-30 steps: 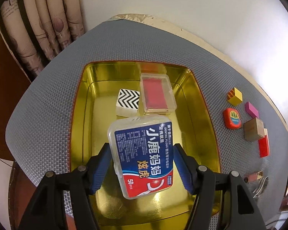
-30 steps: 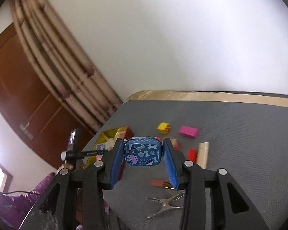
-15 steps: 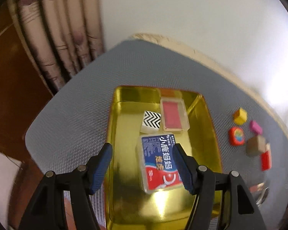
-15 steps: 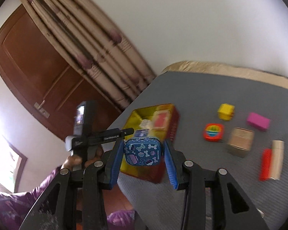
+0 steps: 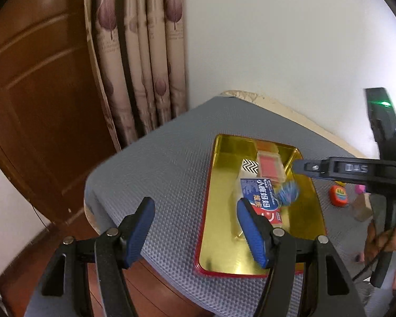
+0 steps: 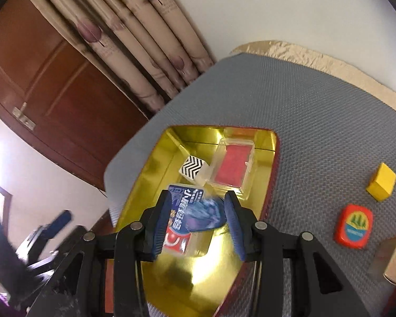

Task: Organize rigid objects
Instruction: 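Set the blue tin into the gold tray and open the right tool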

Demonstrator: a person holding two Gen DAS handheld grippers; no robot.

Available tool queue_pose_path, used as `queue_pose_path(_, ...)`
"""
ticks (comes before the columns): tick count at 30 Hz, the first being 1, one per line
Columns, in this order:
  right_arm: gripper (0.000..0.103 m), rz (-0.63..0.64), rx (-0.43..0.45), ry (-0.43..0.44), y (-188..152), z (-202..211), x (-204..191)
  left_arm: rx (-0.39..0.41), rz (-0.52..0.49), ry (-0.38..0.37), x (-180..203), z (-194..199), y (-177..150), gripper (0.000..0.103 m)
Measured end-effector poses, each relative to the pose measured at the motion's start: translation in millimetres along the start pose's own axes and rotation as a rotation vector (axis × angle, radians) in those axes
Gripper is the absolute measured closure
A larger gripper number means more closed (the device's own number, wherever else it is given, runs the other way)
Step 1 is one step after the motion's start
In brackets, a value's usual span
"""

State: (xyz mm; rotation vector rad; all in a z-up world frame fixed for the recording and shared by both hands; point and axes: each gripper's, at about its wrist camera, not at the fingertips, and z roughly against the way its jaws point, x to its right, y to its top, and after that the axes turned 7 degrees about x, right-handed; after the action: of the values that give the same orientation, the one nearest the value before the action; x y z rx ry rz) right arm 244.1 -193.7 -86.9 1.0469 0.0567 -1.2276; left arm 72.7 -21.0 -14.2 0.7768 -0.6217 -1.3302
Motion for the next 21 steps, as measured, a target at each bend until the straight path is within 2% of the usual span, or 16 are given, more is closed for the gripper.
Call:
queue_pose_path(4, 0.063, -0.026, -0.008, -0.009, 0.7, -10.3, 3.7, -0.015, -0.024, -0.006, 2.3, -5.3, -4.9, 0.037)
queue_pose_path(7, 0.06, -0.042, 0.044, 0.001, -1.5, 11.7, 3.8, -0.052, -0.03, -0.014, 2.8, -14.3, -7.7, 0.037)
queue_pose_path(9, 0.05, -0.061, 0.12, 0.012, -14.6, 47.2, 7.3, -0.063, -0.025, -0.038, 4.6, -16.4, -10.8, 0.037)
queue_pose_path(11, 0.027, -0.073, 0.196, -0.012, -37.2, 86.6, 14.4, -0.048, -0.047, -0.046, 10.4, -14.0, -13.1, 0.037)
queue_pose_path(13, 0.02, -0.084, 0.271, -0.101, -71.8, 133.1, 29.3, -0.033, -0.075, -0.038, 16.3, -10.8, -15.3, 0.037)
queue_pose_path(14, 0.015, -0.095, 0.291, -0.172, -91.5, 154.4, 38.8, -0.029, -0.088, -0.043, 19.9, -8.3, -17.0, 0.037)
queue_pose_path(15, 0.015, -0.114, 0.299, -0.248, -113.5, 175.8, 50.4, -0.028, -0.093, -0.049, 22.4, -5.9, -18.3, 0.037)
queue_pose_path(18, 0.015, -0.211, 0.265, -0.452, -173.1, 225.6, 80.0, -0.026, -0.114, -0.054, 31.0, -0.8, -22.0, 0.037)
queue_pose_path(20, 0.015, -0.321, 0.244, -0.525, -208.0, 247.6, 93.5, -0.035, -0.123, -0.064, 36.0, 1.0, -24.2, 0.037)
queue_pose_path(21, 0.015, -0.378, 0.236, -0.525, -218.5, 250.8, 97.6, -0.044, -0.126, -0.073, 38.4, 1.1, -25.6, 0.037)
